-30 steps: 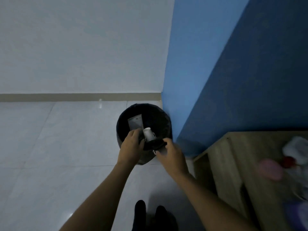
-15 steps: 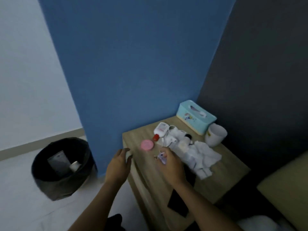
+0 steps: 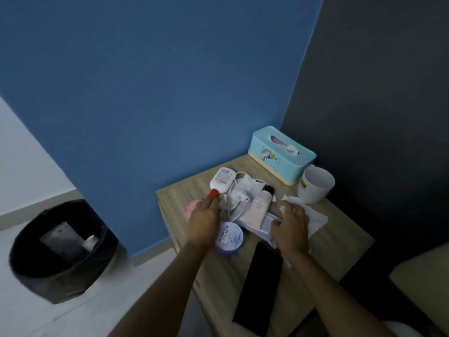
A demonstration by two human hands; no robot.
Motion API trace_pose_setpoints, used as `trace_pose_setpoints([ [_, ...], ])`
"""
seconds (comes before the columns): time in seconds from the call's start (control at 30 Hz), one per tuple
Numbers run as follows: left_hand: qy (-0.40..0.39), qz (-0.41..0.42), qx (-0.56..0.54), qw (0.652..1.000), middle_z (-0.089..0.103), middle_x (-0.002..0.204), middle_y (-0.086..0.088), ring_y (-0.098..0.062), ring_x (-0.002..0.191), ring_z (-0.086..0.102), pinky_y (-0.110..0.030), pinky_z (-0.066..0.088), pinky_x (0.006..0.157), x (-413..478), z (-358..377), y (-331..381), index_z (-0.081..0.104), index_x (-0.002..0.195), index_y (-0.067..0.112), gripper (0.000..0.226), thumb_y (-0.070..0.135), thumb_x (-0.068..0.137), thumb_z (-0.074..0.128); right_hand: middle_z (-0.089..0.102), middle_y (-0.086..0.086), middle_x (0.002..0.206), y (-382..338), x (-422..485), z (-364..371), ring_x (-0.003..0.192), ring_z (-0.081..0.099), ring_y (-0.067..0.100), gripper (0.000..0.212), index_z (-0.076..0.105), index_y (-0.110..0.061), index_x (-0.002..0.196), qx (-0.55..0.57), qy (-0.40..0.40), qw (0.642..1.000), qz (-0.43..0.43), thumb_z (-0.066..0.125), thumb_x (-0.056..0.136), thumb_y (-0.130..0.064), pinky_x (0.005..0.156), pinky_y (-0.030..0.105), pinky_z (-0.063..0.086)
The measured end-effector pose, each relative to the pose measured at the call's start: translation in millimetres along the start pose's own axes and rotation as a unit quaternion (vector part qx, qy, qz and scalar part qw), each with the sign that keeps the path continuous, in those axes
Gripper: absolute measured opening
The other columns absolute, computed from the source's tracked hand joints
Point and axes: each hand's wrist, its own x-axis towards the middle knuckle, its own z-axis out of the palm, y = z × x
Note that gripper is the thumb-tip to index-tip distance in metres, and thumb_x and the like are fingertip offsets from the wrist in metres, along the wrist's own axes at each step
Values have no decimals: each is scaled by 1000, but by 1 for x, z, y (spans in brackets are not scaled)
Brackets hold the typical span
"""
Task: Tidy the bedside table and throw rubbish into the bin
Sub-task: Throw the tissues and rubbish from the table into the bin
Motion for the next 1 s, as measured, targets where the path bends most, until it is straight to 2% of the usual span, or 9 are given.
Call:
trace_pose_setpoints([
  [0.1,-13,36,3,999,51,138,-13,-34,120,49,-41,42,101,34,4,14,44,138,10,48,16,91,50,47,17,132,9,7,7,120,46,37,53,48,-14,134,6,10,1000,18,57,83,-3,97,40,41],
  [0.2,-82,60,35,994,46,142,-10,-32,124,47,-43,45,98,60,11,30,40,141,14,51,26,93,51,50,20,129,15,12,9,119,46,37,54,47,-11,136,3,16,1000,22,56,85,0,99,40,39],
  [0.27,-126,58,53,989,47,140,-10,-31,122,47,-43,47,94,71,19,36,45,137,14,45,26,94,50,54,22,122,20,17,10,115,49,39,50,50,-10,133,-4,25,1000,17,55,85,2,96,43,40],
  [0.33,-137,51,47,988,53,132,-10,-27,117,50,-43,49,93,76,26,36,56,124,15,33,26,94,49,56,23,118,23,20,10,113,50,39,47,51,-9,131,-8,27,1000,13,55,85,1,93,42,42],
  [0.43,-118,43,37,991,57,125,-10,-26,114,53,-41,49,93,77,30,35,61,118,15,28,24,93,51,56,20,118,22,23,7,112,50,37,40,55,-9,125,-10,29,999,10,57,86,-2,91,40,44],
  [0.6,-58,61,52,995,52,128,-13,-29,117,52,-39,46,96,77,12,42,53,129,9,37,11,92,50,62,12,111,11,24,-4,103,57,30,28,63,-14,113,-55,41,998,-14,61,85,-10,85,37,47],
  [0.73,0,72,26,997,56,115,-15,-34,106,57,-41,49,83,81,-22,53,63,115,8,29,12,88,55,63,12,105,-16,26,-25,98,58,29,26,66,-14,109,-38,63,996,-41,61,83,-12,79,37,50],
  [0.83,44,51,-5,998,57,111,-18,-40,98,60,-45,47,77,82,-55,65,58,107,4,20,4,91,48,64,13,106,-40,25,-43,101,58,31,25,66,-13,107,-19,83,994,-63,61,82,-12,80,40,52],
  [1.0,89,26,-45,995,67,93,-23,-41,86,62,-46,50,72,72,-114,68,54,105,2,19,4,92,41,61,15,106,-83,15,-70,102,57,34,23,63,-10,108,2,99,990,-100,61,86,-17,83,42,51],
])
